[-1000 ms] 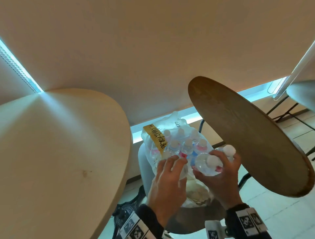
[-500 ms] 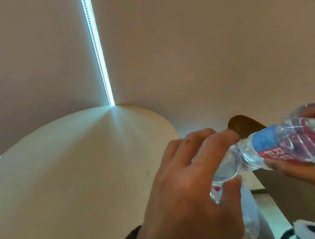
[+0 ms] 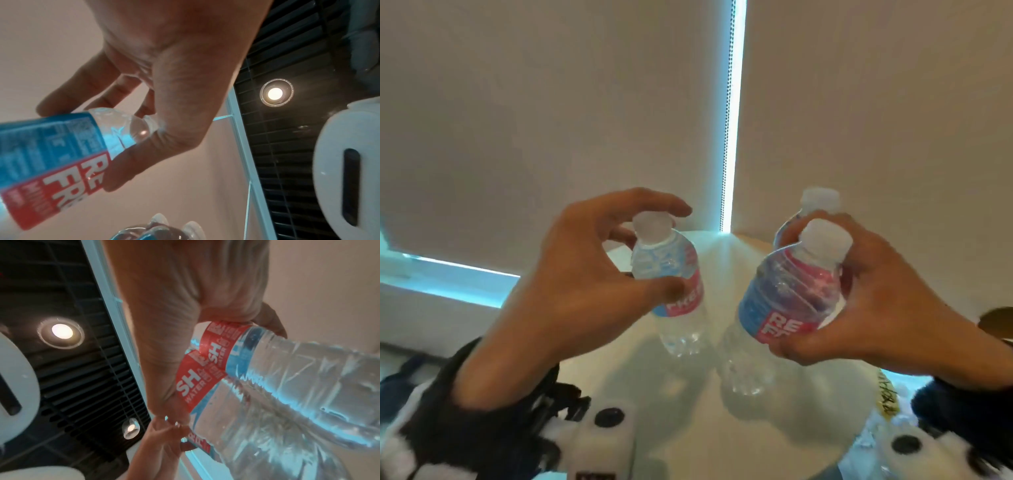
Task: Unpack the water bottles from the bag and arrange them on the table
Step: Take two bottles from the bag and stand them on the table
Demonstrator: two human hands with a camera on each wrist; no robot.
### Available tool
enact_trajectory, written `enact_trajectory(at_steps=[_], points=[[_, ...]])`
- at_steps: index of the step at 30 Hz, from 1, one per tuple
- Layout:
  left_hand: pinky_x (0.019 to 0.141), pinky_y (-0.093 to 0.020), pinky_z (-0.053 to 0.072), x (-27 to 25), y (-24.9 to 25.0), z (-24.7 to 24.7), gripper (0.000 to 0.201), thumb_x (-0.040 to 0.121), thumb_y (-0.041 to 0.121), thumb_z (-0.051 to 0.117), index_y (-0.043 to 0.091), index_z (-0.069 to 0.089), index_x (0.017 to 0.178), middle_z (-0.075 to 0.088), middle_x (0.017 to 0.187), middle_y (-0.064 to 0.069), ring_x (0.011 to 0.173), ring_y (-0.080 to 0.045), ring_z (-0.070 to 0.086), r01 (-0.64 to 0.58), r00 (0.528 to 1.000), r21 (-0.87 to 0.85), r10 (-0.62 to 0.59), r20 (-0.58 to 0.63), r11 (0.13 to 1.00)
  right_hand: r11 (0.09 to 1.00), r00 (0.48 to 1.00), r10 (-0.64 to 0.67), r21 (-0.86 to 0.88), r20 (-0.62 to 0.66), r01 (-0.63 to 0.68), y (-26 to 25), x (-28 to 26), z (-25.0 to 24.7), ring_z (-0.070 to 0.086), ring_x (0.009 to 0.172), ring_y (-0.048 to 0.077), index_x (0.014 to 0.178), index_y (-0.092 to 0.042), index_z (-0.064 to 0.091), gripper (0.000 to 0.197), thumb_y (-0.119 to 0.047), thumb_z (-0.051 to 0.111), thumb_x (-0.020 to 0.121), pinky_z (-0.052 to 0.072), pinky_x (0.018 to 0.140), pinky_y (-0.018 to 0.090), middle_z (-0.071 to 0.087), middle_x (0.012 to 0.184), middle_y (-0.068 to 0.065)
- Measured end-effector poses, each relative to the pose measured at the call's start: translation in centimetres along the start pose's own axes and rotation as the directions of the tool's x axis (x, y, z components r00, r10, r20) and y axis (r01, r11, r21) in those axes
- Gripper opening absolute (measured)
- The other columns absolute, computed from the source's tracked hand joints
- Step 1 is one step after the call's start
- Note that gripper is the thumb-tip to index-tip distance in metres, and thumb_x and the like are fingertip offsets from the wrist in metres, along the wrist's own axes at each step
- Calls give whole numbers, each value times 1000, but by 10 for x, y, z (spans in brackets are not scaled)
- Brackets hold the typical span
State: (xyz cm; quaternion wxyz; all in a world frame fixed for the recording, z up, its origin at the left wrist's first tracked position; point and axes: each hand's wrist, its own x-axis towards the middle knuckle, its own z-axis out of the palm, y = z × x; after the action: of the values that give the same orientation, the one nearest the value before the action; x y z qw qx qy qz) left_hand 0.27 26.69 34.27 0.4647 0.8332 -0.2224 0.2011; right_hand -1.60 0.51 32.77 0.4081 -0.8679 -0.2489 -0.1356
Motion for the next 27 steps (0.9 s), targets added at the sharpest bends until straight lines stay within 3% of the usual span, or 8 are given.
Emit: enact_trajectory(at_steps=[1,4,6,9,12,16,21,27], points=[[67,-27,62,3,-9,-9,60,53,10,92,42,73,100,72,107,17,89,-6,64,17,1000,37,-17,-3,999,1000,999,-1,-16,32,2,-9,10,13,68,95,12,111,-32,57,83,-39,92,36,56,72,17,54,118,3],[72,-17,53,10,-33,-32,62,53,8,92,41,73,102,74,104,17,89,-7,67,46,999,105,-45,-10,993,1000,997,-11,1,82,11,-6,38,50,62,104,6,105,-51,51,77,-43,91,39,57,83,16,49,120,-9],[65,-7,48,12,-45,-43,62,53,7,92,41,73,102,73,102,19,88,-9,67,70,998,139,-68,-19,988,1000,994,-12,-19,108,14,-7,53,70,57,107,4,99,-56,48,74,-39,94,44,54,89,15,47,118,-15],[56,0,46,15,-59,-52,62,56,7,92,39,73,106,69,103,22,82,-8,66,103,995,187,-103,-10,977,999,987,-49,-8,151,50,-10,69,98,47,112,4,94,-50,50,68,-33,95,47,48,88,12,47,107,-23],[56,-3,49,19,-72,-58,63,56,6,92,37,73,108,70,101,18,83,-9,64,115,993,170,-117,1,979,998,981,-57,7,187,57,-10,81,116,44,110,7,93,-46,52,61,-34,94,49,46,88,20,50,103,-20],[54,-4,48,23,-87,-59,67,56,4,91,37,73,111,70,97,20,76,4,65,135,990,148,-139,18,980,997,982,-80,13,171,79,-12,94,131,43,109,7,93,-48,52,59,-38,91,50,50,92,29,47,95,-36],[57,-4,49,29,-101,-63,69,56,3,89,36,72,114,70,102,19,76,8,65,134,990,99,-137,22,986,999,990,-32,1,140,32,-11,104,144,44,112,14,109,-36,57,64,-34,92,55,53,94,35,48,102,-20],[65,-4,52,34,-110,-65,68,60,6,91,35,69,117,67,110,21,90,3,62,95,993,79,-100,65,992,1000,986,12,-8,165,-11,-8,108,150,38,127,15,127,-40,50,83,-42,92,55,50,105,37,39,123,-6]])
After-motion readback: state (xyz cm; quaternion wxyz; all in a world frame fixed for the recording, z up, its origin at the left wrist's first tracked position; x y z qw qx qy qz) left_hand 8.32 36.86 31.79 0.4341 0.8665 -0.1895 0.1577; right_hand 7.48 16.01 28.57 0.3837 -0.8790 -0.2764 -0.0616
